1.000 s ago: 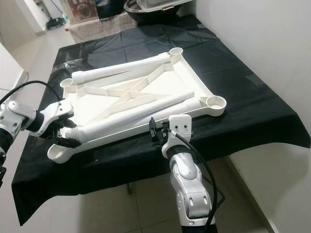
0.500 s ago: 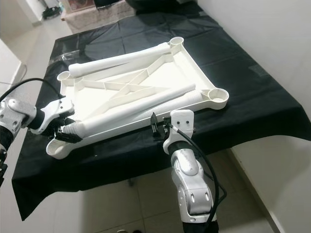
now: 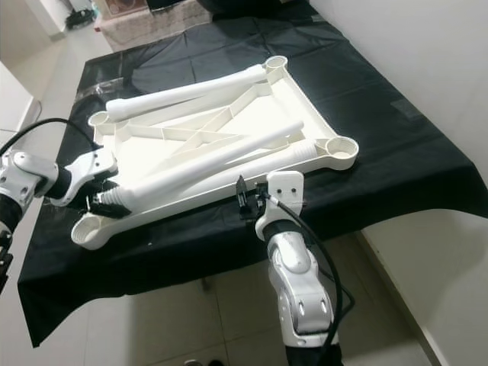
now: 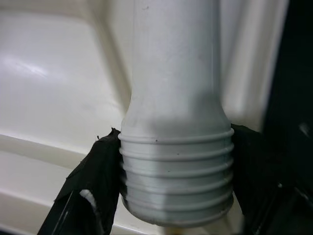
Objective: Building children table
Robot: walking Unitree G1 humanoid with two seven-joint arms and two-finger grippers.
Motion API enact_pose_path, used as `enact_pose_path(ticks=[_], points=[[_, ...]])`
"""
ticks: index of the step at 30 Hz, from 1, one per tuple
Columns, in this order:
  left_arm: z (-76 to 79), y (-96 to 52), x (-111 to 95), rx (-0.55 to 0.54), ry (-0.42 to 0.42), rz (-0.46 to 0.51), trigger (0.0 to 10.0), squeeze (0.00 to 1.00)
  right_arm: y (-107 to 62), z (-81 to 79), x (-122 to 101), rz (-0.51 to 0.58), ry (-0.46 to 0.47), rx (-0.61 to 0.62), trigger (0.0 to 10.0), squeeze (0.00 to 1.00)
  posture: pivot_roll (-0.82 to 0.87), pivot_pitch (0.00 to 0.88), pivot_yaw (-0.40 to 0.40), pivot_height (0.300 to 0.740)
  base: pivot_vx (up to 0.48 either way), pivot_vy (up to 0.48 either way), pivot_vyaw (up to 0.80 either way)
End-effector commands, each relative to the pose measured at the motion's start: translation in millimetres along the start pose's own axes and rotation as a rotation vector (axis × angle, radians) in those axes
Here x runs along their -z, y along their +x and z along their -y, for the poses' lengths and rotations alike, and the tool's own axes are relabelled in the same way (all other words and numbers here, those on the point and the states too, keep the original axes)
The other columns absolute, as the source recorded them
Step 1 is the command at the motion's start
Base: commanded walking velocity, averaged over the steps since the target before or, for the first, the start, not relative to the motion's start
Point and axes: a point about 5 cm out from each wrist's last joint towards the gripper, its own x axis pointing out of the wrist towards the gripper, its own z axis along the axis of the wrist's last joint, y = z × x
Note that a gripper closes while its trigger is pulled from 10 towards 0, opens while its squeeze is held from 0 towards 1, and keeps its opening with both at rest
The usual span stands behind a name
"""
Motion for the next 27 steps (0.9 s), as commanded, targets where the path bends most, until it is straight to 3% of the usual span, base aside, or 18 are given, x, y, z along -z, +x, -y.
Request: enact_pose_path(ticks=[1,2,3,7,11,12,13,14,19,20,21,22,25,27], points=[[-11.1,-11.9,-10,-0.087,0.017,0.076,3.1,0.0,4.2,-8.3,2,-0.013,0.079,-0.038,10.0,0.0,0.09,0.133,0.172,0.74,0.0,0.0,0.0],[-12.8,-13.1,-13,-0.106,0.022,0.096,3.1,0.0,6.3,-10.1,1,-0.013,0.099,-0.048,10.0,0.0,0.09,0.131,0.171,0.74,0.0,0.0,0.0],[-15.3,-15.0,-16,-0.141,0.021,0.129,10.0,0.0,8.7,-12.6,0,-0.012,0.118,-0.065,10.0,0.0,0.09,0.12,0.165,0.74,0.0,0.0,0.0],[-17.7,-17.5,-19,-0.188,0.031,0.169,10.0,0.0,11.5,-15.5,-2,-0.004,0.136,-0.09,10.0,0.0,0.09,0.111,0.162,0.74,0.0,0.0,0.0],[-18.8,-20.8,-22,-0.286,0.08,0.246,10.0,0.0,16.2,-22.4,-5,0.004,0.212,-0.161,10.0,0.0,0.08,0.083,0.148,0.74,0.0,0.0,0.0],[-17.8,-20.8,-24,-0.32,0.08,0.288,10.0,0.0,18.2,-25.7,-8,0.014,0.249,-0.205,10.0,0.67,0.08,0.072,0.138,0.74,0.0,0.0,0.0],[-17.8,-20.8,-24,-0.32,0.08,0.288,10.0,0.0,18.2,-25.7,-8,0.014,0.249,-0.205,10.0,0.67,0.08,0.072,0.138,0.74,0.0,0.0,0.0],[-17.1,-20.8,-26,-0.342,0.077,0.316,10.0,0.0,19.7,-27.8,-10,0.022,0.273,-0.235,10.0,1.0,0.08,0.072,0.138,0.74,0.0,0.0,0.0],[-11.2,-17.9,-29,-0.424,0.072,0.397,10.0,0.0,23.6,-28.7,-13,0.031,0.303,-0.286,10.0,1.0,0.07,0.055,0.118,0.74,0.0,0.0,0.0],[-1.1,-13.6,-30,-0.476,0.078,0.431,10.0,0.0,26.2,-29.5,-16,0.03,0.342,-0.328,10.0,0.44,0.07,0.043,0.102,0.74,0.0,0.0,0.0],[-1.1,-13.6,-30,-0.476,0.078,0.431,10.0,0.0,26.2,-29.5,-16,0.03,0.342,-0.328,10.0,0.44,0.07,0.043,0.102,0.74,0.0,0.0,0.0],[8.8,-11.3,-30,-0.528,0.066,0.462,10.0,0.0,28.5,-30.0,-20,0.039,0.365,-0.356,10.0,0.0,0.07,0.043,0.102,0.74,0.0,0.0,0.0],[19.6,-9.0,-28,-0.569,0.052,0.482,10.0,0.0,30.8,-31.2,-25,0.049,0.394,-0.385,10.0,0.0,0.06,0.038,0.091,0.74,0.0,0.0,0.0],[42.5,-2.1,-26,-0.597,0.023,0.505,10.0,0.0,34.6,-35.1,-35,0.073,0.427,-0.436,10.0,0.0,0.06,0.034,0.082,0.74,0.0,0.0,0.0]])
